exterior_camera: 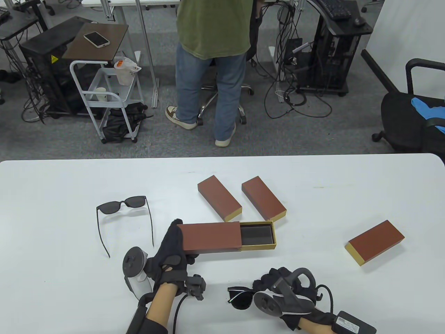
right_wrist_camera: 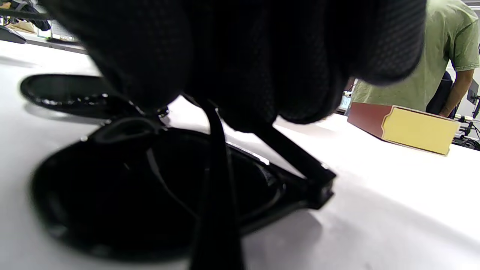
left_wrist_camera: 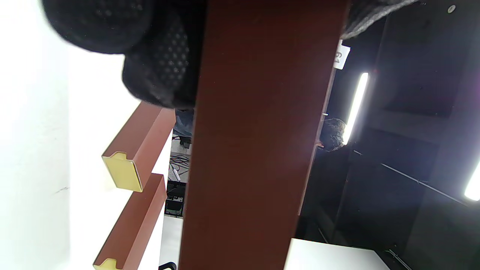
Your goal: Slide to open storage boxes and store sunglasses
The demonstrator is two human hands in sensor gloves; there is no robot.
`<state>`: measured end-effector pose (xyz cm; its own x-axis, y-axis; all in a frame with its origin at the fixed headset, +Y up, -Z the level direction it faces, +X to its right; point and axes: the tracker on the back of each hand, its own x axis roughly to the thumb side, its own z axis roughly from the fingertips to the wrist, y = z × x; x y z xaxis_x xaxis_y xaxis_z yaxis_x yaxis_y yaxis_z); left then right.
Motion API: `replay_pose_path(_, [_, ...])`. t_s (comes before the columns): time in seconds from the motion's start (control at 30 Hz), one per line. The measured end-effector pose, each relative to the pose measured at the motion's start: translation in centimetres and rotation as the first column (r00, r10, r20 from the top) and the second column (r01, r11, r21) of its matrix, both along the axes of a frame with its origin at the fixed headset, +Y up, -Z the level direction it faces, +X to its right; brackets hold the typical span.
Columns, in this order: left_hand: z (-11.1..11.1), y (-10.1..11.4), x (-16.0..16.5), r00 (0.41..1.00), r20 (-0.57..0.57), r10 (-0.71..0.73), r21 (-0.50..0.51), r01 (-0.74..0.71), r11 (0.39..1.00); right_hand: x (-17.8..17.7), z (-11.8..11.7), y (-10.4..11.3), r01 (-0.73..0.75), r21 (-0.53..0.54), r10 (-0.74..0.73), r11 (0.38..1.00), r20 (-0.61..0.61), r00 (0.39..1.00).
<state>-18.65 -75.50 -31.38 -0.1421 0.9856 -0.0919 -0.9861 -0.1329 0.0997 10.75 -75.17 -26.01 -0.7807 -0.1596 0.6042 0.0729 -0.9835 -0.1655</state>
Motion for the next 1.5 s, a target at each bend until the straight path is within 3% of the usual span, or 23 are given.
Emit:
replay_pose_path(0.3, [-0.1,-0.5,-0.2,1.000,-0.007,-0.014,-0.023,0.014,1.000,0.6,-0.2,0.5,0.051,-0.035,-0.050,0.998,0.022,0.999])
replay_pose_path(0.6, [-0.1,-1.0,-0.6,0.999,-0.025,-0.022,-0.053,0.021,0.998,3.1,-0.6,8.1,0.122,0.142,-0.132,0.982,0.060,0.989])
replay_pose_path(0.7, [0.0,-1.0,-0.5,0.999,-0.024,-0.021,-0.058,0.020,0.998,4.0,-1.3,10.9,0.083,0.230,-0.104,0.970,0.081,0.991])
replay_pose_path(0.87, [0.0,-1.2,-0.2,0.999,-0.002,-0.032,-0.063,0.032,0.997,4.3,-2.8,13.6,-0.031,0.328,-0.018,0.944,0.145,0.989])
replay_pose_path(1.1, [0.1,-1.1,0.6,0.999,0.029,-0.036,-0.058,0.038,0.998,2.9,-3.8,14.5,-0.223,0.379,0.157,0.898,0.199,0.967])
replay_pose_path(1.33, [0.1,-0.9,1.2,0.998,0.065,-0.026,-0.050,0.029,0.998,1.5,-3.6,14.6,-0.313,0.373,0.254,0.873,0.199,0.946])
replay_pose_path(1.5, [0.1,-0.6,1.9,0.995,0.098,-0.012,-0.044,0.017,0.999,0.7,-3.7,14.5,-0.318,0.330,0.268,0.889,0.188,0.945])
